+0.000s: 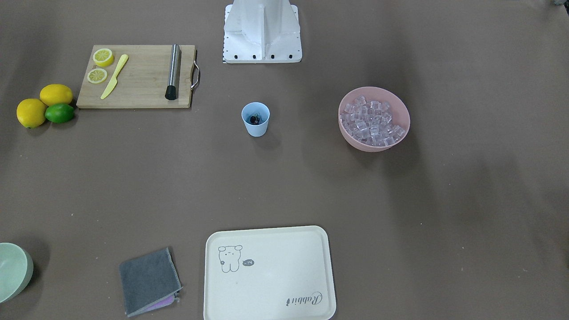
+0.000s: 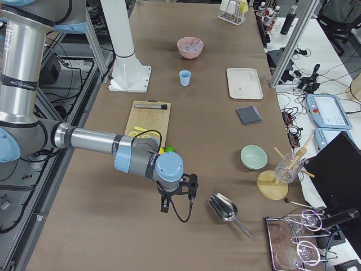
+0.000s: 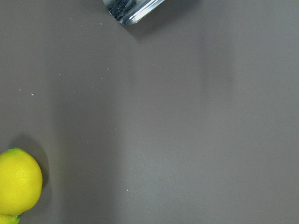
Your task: Put ice and cherries in cup
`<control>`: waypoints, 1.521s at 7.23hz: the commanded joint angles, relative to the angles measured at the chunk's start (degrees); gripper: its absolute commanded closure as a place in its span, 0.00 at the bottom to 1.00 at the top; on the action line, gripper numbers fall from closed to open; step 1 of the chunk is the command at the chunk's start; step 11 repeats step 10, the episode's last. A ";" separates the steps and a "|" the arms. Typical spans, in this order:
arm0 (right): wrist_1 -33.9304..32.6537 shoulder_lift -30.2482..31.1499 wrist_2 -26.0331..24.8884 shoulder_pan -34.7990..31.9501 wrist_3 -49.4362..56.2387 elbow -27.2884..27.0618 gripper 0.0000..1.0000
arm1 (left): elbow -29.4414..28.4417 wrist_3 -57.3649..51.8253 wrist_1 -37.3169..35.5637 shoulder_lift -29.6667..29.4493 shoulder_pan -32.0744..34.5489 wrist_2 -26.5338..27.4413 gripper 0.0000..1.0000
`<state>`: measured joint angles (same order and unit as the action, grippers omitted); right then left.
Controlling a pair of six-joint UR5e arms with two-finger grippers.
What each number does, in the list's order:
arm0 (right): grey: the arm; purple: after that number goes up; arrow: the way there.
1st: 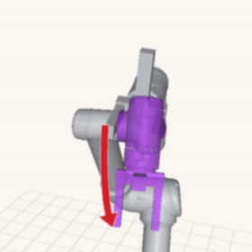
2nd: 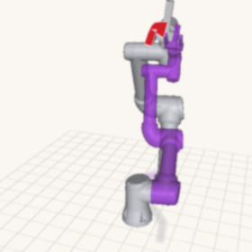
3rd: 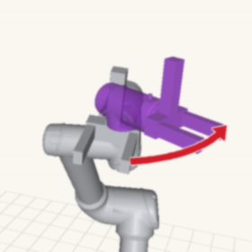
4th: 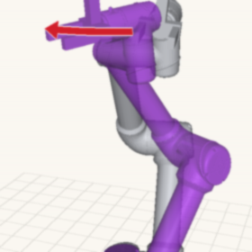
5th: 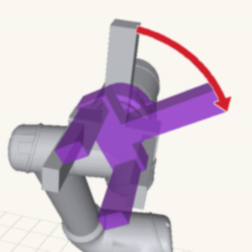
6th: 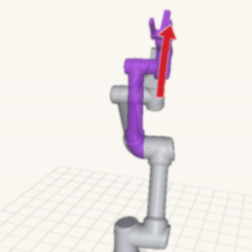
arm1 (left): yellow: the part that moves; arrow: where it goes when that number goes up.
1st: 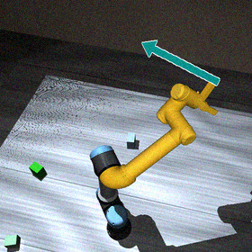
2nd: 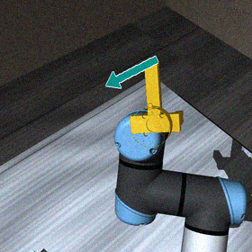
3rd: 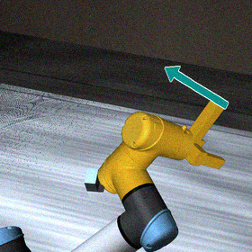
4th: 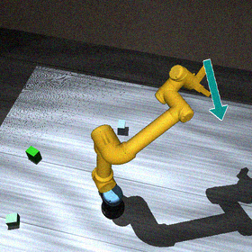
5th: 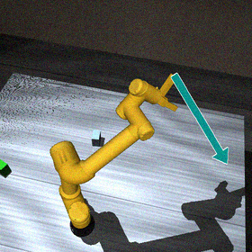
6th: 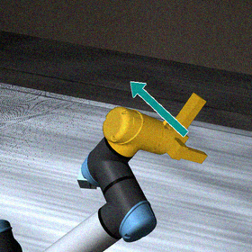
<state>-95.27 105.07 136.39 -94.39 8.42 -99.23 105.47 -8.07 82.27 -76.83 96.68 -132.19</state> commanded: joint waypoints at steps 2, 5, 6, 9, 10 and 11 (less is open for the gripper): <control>0.09 0.04 -0.07 0.00 -0.07 0.00 0.00 | -0.18 0.07 0.00 -0.08 0.00 0.00 0.01; 0.09 -0.04 -0.07 0.00 0.02 -0.09 0.00 | -0.70 -0.02 0.26 -0.08 0.00 0.00 0.01; 0.09 -0.04 -0.16 0.00 0.02 -0.09 0.00 | -0.79 -0.02 0.26 -0.08 0.00 0.00 0.01; 0.09 -0.13 -0.07 0.00 0.02 -0.44 0.00 | -0.80 -0.02 0.26 -0.08 0.00 0.00 0.01; 0.09 -0.04 -0.07 0.00 0.02 -0.44 0.00 | -0.80 -0.02 0.26 -0.16 -0.09 0.00 0.01; 0.09 -0.04 -0.07 0.00 0.02 -0.44 0.00 | -0.80 -0.02 0.26 -0.16 -0.09 0.00 0.01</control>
